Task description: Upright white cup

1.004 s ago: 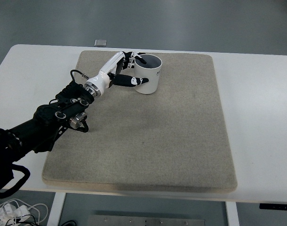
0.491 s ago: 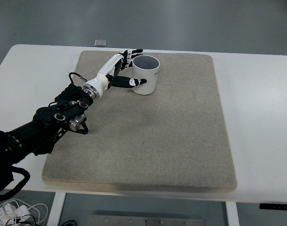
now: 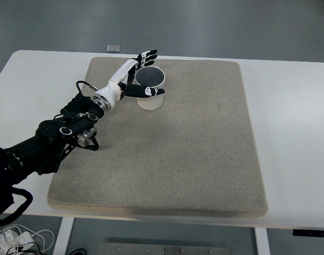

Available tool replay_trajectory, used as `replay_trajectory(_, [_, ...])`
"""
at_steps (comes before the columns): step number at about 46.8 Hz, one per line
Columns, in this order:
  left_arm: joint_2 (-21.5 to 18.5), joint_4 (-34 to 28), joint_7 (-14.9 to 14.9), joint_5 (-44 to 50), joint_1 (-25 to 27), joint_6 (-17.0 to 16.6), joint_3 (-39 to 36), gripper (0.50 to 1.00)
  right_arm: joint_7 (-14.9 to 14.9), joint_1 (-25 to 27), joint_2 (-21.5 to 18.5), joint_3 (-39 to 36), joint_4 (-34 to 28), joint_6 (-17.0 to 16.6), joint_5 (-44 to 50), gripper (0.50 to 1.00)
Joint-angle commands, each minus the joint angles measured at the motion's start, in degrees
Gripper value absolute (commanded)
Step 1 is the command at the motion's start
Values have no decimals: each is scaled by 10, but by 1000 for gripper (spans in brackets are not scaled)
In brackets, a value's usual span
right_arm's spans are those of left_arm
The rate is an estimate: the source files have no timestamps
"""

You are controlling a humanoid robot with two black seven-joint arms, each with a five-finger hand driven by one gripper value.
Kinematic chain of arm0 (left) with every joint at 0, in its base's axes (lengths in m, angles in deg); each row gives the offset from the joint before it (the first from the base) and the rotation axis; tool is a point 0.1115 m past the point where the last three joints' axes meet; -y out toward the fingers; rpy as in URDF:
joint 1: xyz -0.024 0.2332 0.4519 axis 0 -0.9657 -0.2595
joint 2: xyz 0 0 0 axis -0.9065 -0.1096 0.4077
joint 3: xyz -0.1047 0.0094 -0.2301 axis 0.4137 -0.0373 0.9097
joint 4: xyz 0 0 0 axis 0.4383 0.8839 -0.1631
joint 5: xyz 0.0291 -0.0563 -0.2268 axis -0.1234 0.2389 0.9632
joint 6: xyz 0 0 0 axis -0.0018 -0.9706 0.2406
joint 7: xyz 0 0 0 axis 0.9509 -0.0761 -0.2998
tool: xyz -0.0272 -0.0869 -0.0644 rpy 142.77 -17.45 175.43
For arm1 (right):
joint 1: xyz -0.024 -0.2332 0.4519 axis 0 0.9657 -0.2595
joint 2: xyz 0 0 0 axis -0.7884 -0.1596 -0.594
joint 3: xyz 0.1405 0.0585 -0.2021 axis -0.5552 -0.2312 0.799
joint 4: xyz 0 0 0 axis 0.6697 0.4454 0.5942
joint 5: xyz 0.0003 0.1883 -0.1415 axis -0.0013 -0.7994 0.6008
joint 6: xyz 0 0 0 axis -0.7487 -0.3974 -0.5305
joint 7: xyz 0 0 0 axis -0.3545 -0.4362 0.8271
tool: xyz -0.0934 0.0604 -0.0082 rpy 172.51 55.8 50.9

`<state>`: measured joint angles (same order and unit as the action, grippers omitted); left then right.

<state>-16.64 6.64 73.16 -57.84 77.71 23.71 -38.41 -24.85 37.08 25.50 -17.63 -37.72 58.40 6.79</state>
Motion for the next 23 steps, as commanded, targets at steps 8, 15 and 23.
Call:
replay_trajectory(8, [-2, -3, 0, 0, 3, 5, 40, 996, 0, 0, 0, 0, 0, 0, 0, 952])
replay_trajectory(15, [-13, -10, 0, 0, 12, 9, 58, 996, 0, 0, 0, 0, 0, 0, 0, 952])
replay_trajectory(23, [-37, -45, 0, 1, 24, 15, 91, 996, 0, 0, 0, 0, 0, 0, 0, 952])
